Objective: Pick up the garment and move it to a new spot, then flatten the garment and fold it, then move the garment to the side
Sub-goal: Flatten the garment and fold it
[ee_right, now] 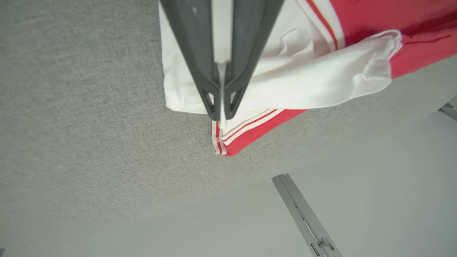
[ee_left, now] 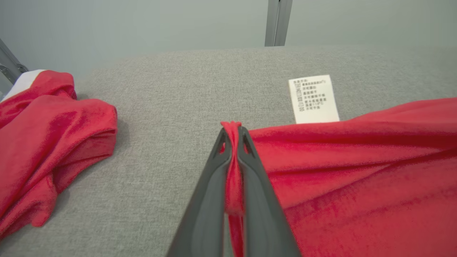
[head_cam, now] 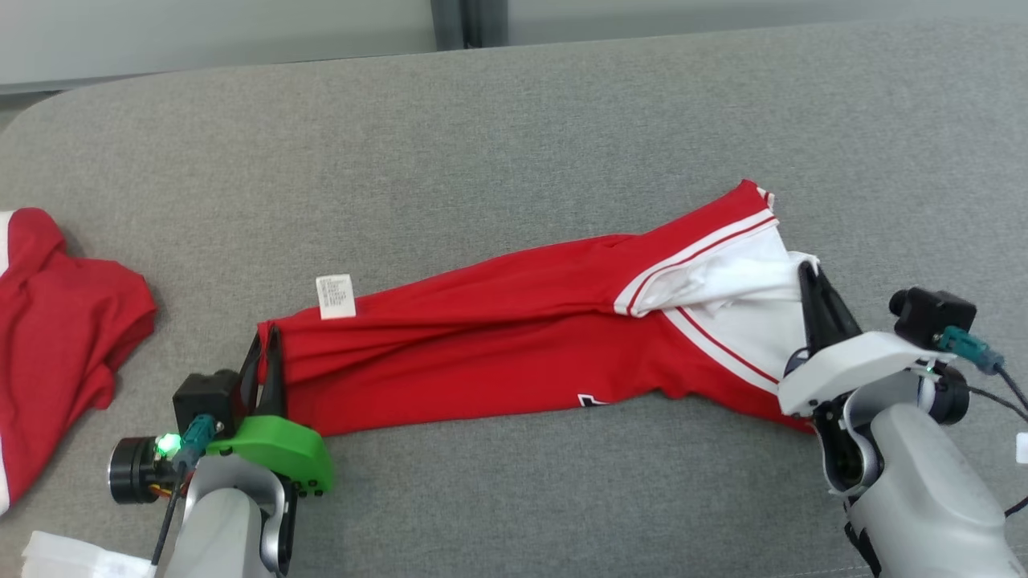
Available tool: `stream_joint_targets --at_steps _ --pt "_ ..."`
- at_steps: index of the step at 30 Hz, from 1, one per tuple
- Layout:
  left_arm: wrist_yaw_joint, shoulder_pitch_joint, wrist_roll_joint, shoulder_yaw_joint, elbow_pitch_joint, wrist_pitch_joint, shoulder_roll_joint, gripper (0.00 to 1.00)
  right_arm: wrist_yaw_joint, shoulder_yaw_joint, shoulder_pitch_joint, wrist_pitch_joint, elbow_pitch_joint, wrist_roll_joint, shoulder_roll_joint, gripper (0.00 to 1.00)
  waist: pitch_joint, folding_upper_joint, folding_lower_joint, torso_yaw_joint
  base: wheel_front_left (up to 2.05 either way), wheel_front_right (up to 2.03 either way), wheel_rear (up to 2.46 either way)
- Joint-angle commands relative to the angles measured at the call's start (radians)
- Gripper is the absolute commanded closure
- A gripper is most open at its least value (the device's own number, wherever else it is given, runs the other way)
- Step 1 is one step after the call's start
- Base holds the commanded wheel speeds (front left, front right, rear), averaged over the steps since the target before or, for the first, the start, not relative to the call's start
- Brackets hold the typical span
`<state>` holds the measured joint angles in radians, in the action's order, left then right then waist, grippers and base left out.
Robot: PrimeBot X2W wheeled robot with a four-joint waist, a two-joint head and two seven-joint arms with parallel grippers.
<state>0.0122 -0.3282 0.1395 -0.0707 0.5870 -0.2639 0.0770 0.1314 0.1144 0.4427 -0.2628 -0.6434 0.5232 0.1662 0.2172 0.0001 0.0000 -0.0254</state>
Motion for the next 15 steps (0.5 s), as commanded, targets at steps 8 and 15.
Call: stream_joint_targets --at_steps 8,15 --pt "-0.074 0.112 -0.018 0.072 -0.057 0.0 -0.016 0.0 -0.001 0.006 -0.042 -0.003 -0.044 0.019 -0.023 0.0 -0.046 -0.0001 0.0 -0.029 0.0 0.0 0.0" --pt "-0.116 0.243 0.02 0.055 -0.153 0.0 -0.025 0.0 -0.001 -0.057 -0.05 -0.003 -0.014 -0.038 -0.024 0.0 -0.068 -0.0001 0.0 0.025 0.0 0.0 0.0"
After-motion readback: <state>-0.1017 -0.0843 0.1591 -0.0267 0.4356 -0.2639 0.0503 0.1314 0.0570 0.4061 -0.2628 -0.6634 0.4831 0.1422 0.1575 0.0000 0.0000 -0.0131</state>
